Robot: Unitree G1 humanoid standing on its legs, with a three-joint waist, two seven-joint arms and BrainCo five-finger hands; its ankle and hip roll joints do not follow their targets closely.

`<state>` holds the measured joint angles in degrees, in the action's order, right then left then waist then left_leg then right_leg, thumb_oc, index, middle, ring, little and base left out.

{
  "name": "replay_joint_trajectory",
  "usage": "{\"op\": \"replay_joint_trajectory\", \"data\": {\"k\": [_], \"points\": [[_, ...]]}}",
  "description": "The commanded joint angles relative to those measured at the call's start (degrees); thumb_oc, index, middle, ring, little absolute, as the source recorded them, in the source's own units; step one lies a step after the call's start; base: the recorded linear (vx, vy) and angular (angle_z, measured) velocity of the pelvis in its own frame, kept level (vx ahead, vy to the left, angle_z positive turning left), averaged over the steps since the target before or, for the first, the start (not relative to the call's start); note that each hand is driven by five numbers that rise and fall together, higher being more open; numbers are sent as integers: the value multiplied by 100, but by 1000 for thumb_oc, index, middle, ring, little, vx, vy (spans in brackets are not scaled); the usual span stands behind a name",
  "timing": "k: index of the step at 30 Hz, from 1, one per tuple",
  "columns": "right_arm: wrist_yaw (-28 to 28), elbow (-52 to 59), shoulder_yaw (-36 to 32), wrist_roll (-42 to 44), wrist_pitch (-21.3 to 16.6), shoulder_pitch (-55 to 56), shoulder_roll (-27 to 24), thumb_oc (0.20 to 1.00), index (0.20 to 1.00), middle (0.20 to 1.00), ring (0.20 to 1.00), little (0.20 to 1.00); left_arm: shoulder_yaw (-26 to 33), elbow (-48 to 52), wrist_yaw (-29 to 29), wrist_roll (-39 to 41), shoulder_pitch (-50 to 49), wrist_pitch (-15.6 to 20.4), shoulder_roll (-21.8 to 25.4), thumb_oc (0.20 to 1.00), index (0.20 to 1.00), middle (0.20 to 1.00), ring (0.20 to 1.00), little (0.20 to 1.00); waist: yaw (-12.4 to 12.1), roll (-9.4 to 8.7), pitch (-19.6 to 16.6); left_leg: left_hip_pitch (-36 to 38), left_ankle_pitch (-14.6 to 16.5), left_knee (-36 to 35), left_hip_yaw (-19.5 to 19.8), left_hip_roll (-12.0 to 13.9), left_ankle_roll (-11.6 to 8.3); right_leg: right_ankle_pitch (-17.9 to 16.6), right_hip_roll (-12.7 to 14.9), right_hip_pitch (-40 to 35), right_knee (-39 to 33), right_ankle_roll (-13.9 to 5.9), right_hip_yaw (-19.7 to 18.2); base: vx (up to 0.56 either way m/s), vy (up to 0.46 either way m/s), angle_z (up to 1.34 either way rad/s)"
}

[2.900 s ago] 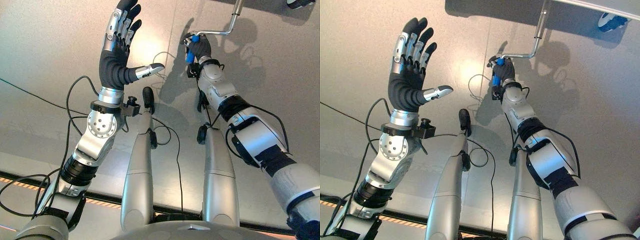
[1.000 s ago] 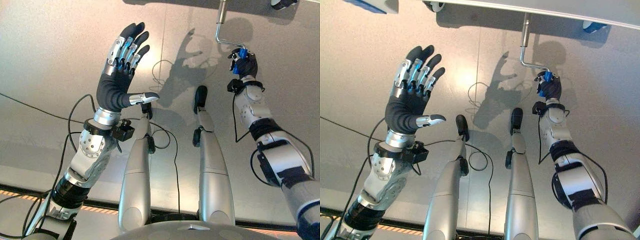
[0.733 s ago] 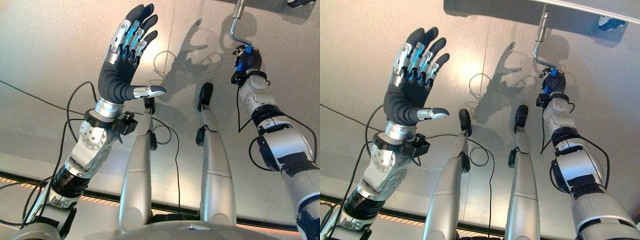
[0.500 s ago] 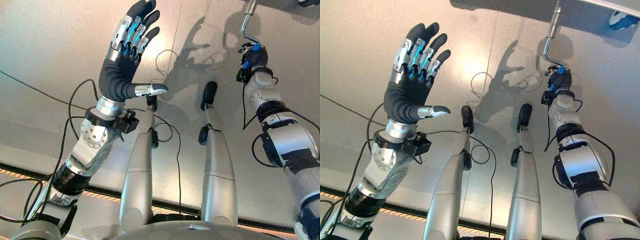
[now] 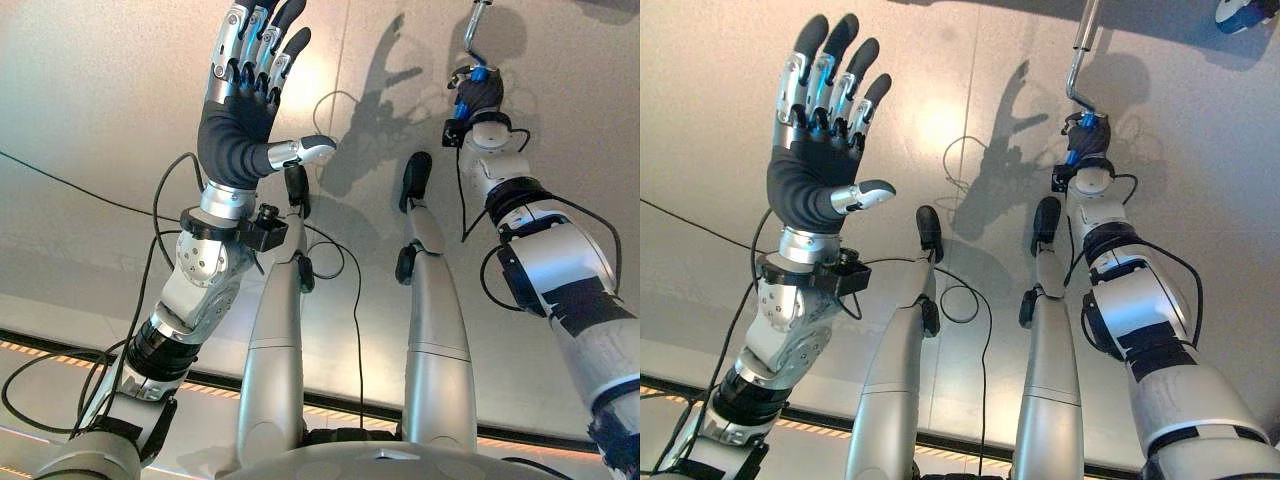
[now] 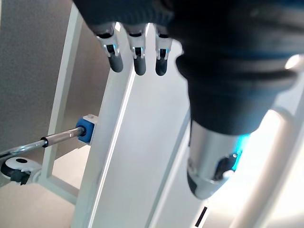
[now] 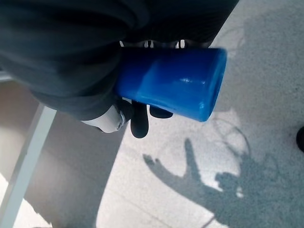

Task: Raise the hospital bed

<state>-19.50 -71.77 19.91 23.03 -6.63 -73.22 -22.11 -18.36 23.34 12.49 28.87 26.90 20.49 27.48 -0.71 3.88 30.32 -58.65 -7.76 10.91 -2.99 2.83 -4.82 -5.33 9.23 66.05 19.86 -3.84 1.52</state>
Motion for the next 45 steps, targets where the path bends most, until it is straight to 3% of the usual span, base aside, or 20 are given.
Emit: {"op": "replay_joint_trajectory", "data": {"k": [1,8,12,18,27,32,35,40,43,45], "points": [[328,-21,1142,-1075,313,338,1264,200,200,200,200,200,247,500,84,-124,-149,222,54,1000,1000,1000,1000,1000,0,436,-53,49,706,552,45,-209,241,251,-139,-218,-9,-369,46,0,0,0],[543,953,1833,-1820,301,402,1806,200,200,200,200,200,394,507,132,-156,-238,223,78,1000,1000,1000,1000,1000,13,368,-53,64,699,531,58,-237,249,211,-134,-218,-37,-387,50,0,0,0],[692,1568,2275,-2500,320,411,1853,200,200,200,200,200,474,534,150,-141,-314,260,114,1000,1000,1000,1000,1000,24,331,-53,77,705,534,48,-246,248,197,-127,-236,-69,-396,36,-1,1,-1],[821,1939,2329,-2545,202,448,1944,200,200,200,200,200,490,578,124,-77,-407,328,103,1000,1000,1000,1000,1000,-1,358,-53,86,707,532,38,-246,251,191,-108,-256,-95,-403,22,-3,14,-4],[1031,3064,2314,-1749,-236,540,1835,200,200,200,200,200,383,580,-17,-17,-456,382,151,1000,1000,1000,1000,1000,10,326,-53,90,695,550,17,-247,249,145,-93,-299,-146,-428,19,0,1,0],[1079,4124,2108,-864,-604,669,1459,200,200,200,200,200,351,548,-103,14,-503,448,270,1000,1000,1000,1000,1000,40,259,-53,186,690,528,-5,-237,241,104,-100,-389,-207,-447,14,0,0,0],[1120,4483,2065,-818,-677,659,1255,200,200,200,200,200,317,534,-138,-1,-542,514,317,1000,1000,1000,1000,1000,24,239,-53,233,695,521,-7,-234,239,75,-108,-444,-257,-458,19,0,0,0],[761,3837,1937,-1550,-220,466,1220,200,200,200,200,200,358,532,-116,-30,-614,493,364,1000,1000,1000,1000,1000,54,196,-53,218,695,542,-1,-225,233,59,-108,-466,-299,-457,24,0,0,0],[20,2304,1006,-832,-168,513,1416,200,200,200,200,200,328,474,-5,96,-577,427,313,1000,1000,1000,1000,1000,86,157,-53,186,698,531,13,-233,239,32,-108,-472,-358,-457,35,5,-1,3],[-46,1787,742,-522,-149,609,1351,200,200,200,200,200,298,483,-26,197,-544,391,295,1000,1000,1000,1000,1000,92,140,-53,165,696,531,18,-250,235,25,-103,-491,-386,-465,47,3,4,5]]}}
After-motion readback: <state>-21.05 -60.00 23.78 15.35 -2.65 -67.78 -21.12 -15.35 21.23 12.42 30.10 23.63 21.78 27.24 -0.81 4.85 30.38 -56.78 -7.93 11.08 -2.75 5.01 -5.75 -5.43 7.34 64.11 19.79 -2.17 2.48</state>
